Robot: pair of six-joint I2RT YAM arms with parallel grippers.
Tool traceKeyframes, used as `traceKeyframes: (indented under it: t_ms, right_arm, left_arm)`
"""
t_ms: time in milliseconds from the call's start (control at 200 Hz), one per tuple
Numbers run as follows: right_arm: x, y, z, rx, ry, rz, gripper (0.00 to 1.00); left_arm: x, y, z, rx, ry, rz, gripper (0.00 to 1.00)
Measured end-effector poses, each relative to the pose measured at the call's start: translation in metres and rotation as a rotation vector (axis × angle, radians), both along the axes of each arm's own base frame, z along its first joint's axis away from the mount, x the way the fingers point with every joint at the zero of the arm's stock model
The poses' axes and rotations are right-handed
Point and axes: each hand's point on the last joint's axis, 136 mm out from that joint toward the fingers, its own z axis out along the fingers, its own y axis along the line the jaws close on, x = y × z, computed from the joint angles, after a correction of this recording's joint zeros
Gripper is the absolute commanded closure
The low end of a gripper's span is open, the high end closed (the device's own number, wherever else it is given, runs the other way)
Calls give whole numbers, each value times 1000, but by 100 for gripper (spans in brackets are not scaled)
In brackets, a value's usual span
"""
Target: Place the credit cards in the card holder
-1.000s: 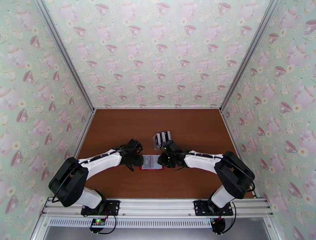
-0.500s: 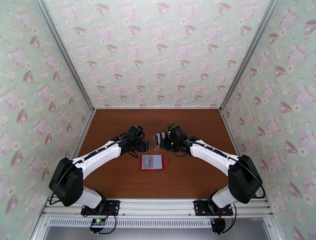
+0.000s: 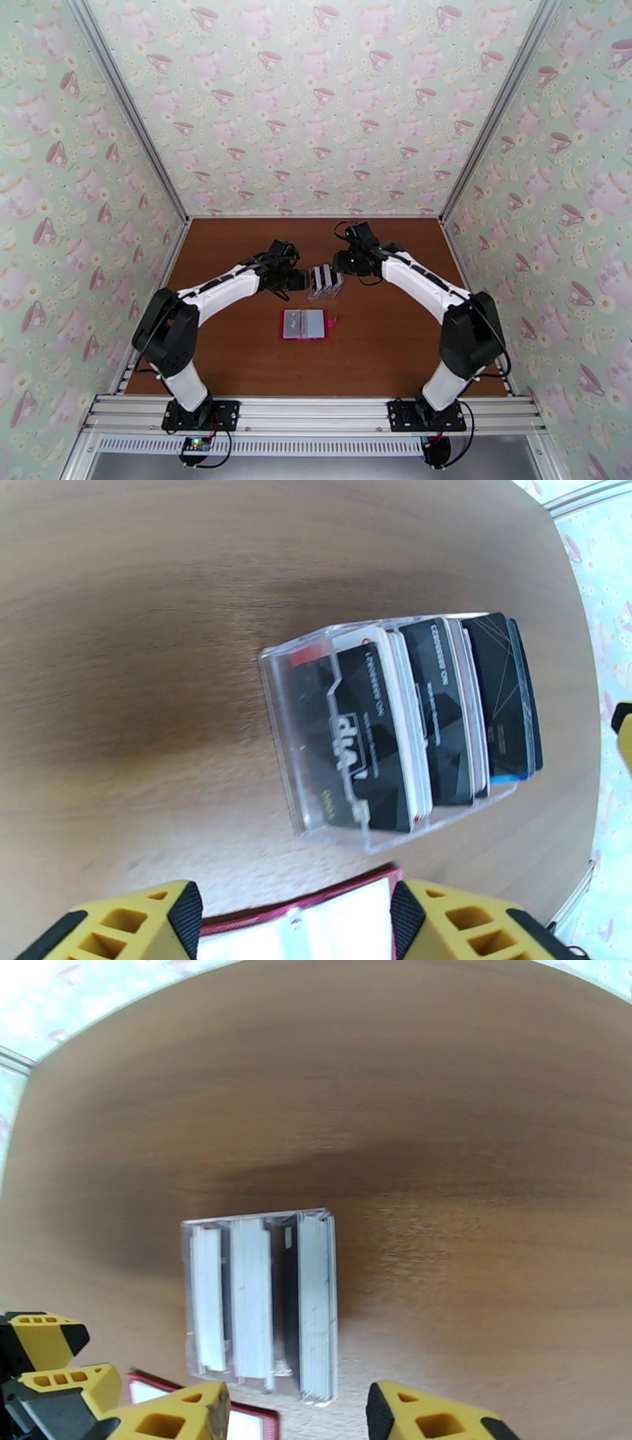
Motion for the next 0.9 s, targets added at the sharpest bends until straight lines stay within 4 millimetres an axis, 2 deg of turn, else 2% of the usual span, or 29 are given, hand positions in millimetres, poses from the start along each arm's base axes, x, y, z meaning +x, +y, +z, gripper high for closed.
traceKeyframes:
  t_ms: [356,716,897]
  right_arm:
    - [3,-4,-28,-84,58,37,45]
    - [3,-5,-30,-88,63,41,47]
    - [1,-3,-40,-88,90,58,48]
  left_arm:
    - [6,-18,-29,-54,78,1,32]
    - [12,-25,-43,-78,101,9,38]
    - [11,-24,-47,-82,105,17,44]
